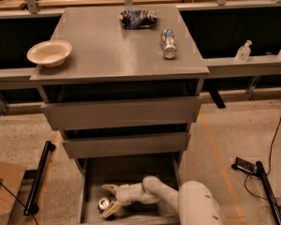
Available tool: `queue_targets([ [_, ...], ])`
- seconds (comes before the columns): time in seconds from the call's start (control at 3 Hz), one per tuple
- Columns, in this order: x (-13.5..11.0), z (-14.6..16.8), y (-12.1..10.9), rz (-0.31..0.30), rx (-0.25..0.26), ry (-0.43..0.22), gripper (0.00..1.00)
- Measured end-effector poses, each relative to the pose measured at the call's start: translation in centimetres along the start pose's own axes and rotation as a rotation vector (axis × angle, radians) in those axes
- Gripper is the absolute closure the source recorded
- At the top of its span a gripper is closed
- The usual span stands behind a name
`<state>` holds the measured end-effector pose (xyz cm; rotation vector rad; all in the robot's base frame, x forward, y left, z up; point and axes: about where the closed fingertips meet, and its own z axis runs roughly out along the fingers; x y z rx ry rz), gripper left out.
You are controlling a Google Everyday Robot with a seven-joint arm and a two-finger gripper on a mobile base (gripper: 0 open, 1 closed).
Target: Place pepsi can into bottom drawer
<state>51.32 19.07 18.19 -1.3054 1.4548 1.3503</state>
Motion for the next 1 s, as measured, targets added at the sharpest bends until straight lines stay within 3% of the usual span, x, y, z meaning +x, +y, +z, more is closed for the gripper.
queue_targets([
  [0.33, -2.0, -1.7, -0.8, -0.053, 0.051, 0.01, 0.0],
  [0.67, -5.5, -3.6, -1.8, -0.111, 0.116, -0.021, 0.0],
  [1.0, -5.8, -3.9, -1.8, -0.114, 0.125, -0.027, 0.0],
])
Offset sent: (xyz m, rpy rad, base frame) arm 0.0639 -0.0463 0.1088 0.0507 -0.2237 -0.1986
